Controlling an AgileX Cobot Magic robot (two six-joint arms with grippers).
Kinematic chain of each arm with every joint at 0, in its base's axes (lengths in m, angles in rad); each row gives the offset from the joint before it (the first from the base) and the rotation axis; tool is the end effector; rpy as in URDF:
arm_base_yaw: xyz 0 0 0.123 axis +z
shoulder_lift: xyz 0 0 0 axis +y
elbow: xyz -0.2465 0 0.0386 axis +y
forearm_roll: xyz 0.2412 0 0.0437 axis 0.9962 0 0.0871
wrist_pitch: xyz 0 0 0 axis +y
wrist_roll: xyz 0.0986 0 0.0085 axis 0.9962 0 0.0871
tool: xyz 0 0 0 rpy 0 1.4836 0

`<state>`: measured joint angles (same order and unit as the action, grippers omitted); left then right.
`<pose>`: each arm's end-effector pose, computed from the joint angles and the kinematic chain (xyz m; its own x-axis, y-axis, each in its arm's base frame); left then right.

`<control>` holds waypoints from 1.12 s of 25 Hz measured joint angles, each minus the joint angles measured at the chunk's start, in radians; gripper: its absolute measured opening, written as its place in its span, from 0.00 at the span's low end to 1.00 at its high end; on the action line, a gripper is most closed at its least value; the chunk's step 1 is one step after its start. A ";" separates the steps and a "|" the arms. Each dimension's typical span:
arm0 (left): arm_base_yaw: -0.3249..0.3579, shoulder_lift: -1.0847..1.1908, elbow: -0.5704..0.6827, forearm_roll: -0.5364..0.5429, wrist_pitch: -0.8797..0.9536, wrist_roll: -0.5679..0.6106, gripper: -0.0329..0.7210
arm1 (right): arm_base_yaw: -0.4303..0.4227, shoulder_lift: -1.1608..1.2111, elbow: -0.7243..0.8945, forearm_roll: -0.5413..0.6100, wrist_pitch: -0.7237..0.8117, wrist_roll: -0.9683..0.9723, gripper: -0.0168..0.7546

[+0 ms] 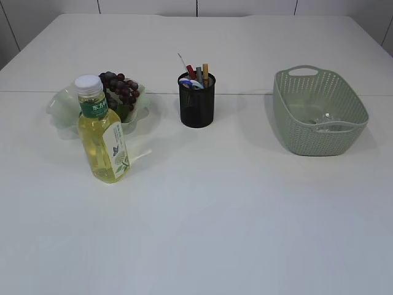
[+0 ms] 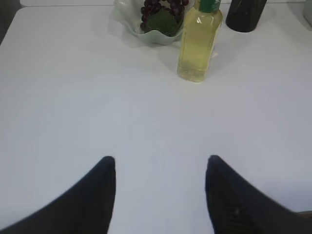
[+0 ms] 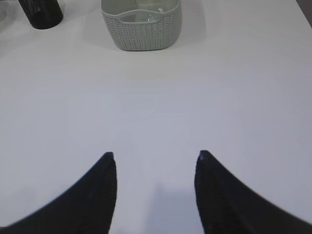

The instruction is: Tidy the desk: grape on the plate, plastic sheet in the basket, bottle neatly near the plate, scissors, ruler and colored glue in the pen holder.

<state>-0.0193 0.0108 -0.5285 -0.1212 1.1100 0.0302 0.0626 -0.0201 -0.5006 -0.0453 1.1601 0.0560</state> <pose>0.0279 -0.0113 0.2741 -0.4838 -0.0144 -0.8750 0.1026 0.9920 -0.0731 0.0246 -0.0026 0.2626 -0.5239 0.0051 -0.8518 -0.0074 0.9999 0.0105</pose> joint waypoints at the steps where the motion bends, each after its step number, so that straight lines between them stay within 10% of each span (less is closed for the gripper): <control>1: -0.007 0.000 0.000 0.000 0.000 0.000 0.61 | -0.009 0.000 0.000 0.000 0.000 0.000 0.56; 28: -0.012 0.000 0.000 0.000 0.000 0.000 0.54 | -0.032 0.000 0.000 0.062 -0.002 -0.132 0.56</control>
<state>-0.0313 0.0108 -0.5285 -0.1212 1.1100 0.0302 0.0303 -0.0201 -0.5006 0.0163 1.1584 -0.0761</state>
